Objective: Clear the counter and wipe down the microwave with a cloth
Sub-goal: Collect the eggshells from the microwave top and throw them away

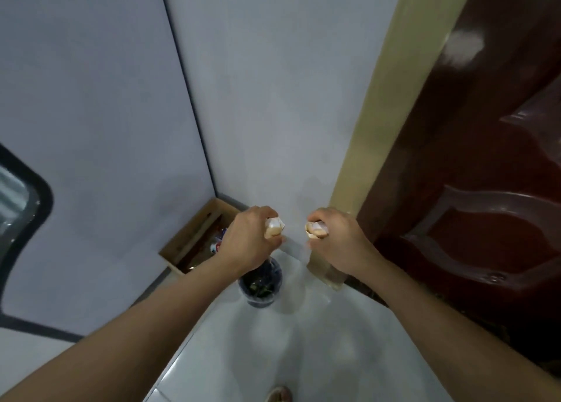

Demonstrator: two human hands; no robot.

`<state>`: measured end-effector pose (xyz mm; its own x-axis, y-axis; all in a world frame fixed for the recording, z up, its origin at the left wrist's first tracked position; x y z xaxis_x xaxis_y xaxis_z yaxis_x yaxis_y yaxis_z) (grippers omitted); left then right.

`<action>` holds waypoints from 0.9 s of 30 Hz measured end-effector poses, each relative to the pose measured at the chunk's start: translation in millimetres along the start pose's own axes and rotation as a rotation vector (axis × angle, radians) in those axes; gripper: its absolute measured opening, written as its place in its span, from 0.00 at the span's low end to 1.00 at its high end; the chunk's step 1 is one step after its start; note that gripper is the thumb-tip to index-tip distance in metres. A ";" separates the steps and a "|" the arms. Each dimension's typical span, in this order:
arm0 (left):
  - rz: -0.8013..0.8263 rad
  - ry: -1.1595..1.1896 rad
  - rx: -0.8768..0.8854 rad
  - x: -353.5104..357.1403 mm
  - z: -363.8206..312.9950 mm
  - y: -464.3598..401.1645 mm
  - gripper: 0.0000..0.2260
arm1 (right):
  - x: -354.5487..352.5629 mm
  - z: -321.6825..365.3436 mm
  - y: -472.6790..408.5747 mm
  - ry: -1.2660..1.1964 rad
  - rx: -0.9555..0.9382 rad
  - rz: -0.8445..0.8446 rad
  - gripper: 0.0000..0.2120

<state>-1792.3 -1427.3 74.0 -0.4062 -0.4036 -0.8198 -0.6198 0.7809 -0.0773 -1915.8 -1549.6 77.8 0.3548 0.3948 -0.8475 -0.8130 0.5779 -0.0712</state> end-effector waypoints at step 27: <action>-0.363 0.098 -0.816 147.3 76.6 -80.4 0.20 | 141.5 -100.0 -194.5 -0.056 -0.486 0.562 0.19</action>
<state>-1750.9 -1513.0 -84.1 -0.1246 -0.6281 -0.7681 -0.9903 0.0309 0.1353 -1753.6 -1677.5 -81.0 -0.1621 0.5807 -0.7978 -0.9868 -0.0980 0.1292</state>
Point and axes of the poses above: each hand's wrist, its own y-axis away from the middle knuckle, its own x-axis out of the palm, z = x × y, the point moved 2 cm from there along -y, towards the middle knuckle, and after that the axes turned 4 degrees about -z, right-handed, at the moved point
